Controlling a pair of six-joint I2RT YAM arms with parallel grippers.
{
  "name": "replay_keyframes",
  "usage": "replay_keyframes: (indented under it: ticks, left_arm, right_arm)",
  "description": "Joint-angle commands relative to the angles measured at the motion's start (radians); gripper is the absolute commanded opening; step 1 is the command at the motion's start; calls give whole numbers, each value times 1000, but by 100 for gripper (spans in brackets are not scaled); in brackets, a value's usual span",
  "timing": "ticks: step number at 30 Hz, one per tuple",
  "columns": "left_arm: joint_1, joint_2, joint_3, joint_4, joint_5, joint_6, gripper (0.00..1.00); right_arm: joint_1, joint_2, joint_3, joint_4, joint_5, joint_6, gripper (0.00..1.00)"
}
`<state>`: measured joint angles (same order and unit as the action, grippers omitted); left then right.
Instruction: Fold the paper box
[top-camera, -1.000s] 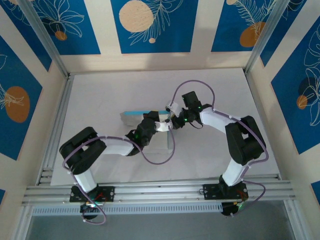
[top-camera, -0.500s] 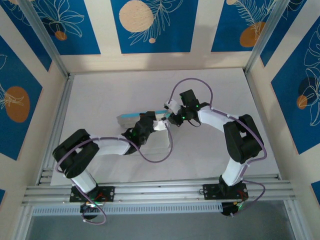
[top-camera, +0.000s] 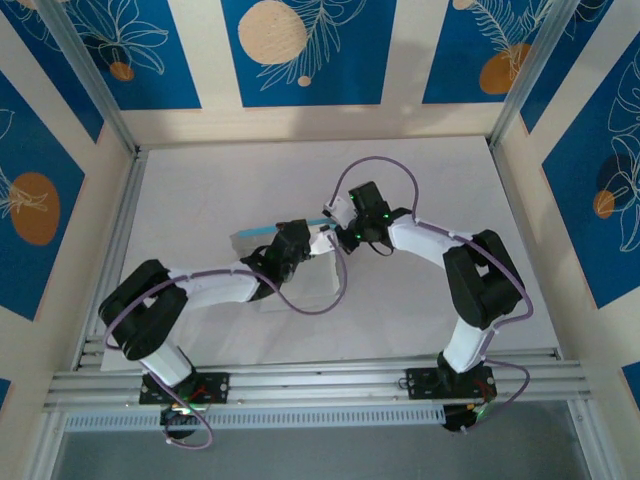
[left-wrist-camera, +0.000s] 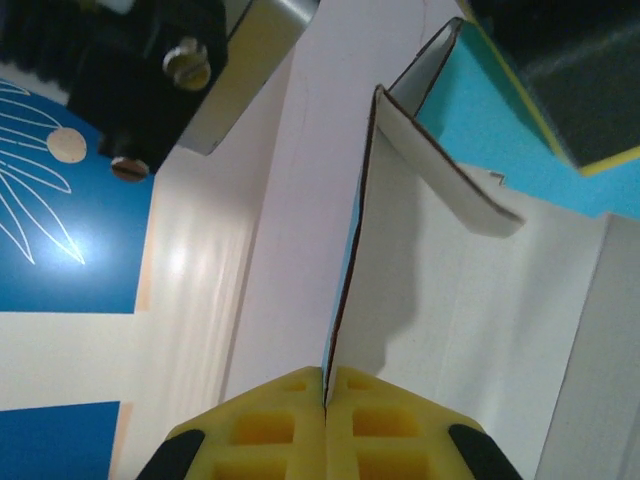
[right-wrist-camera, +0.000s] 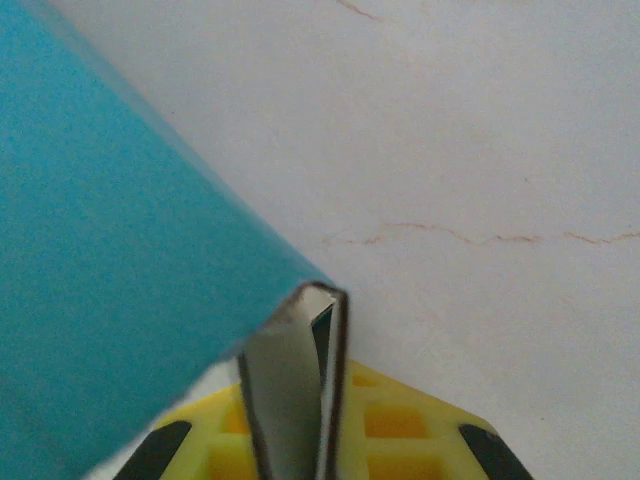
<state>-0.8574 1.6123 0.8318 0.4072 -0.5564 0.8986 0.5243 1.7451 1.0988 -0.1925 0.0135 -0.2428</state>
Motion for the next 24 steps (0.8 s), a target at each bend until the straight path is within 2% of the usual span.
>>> replay_keyframes:
  ticks: [1, 9, 15, 24]
  left_arm:
    - [-32, -29, 44, -14, 136, -81, 0]
    - [-49, -25, 61, -12, 66, -139, 0]
    - [-52, -27, 79, -44, 45, -190, 0]
    - [-51, -56, 135, -189, 94, -348, 0]
  right_arm:
    - [51, 22, 22, 75, 17, 87, 5]
    - [90, -51, -81, 218, 120, 233, 4]
    - [120, -62, -153, 322, 174, 261, 5]
    - [127, -78, -204, 420, 230, 292, 5]
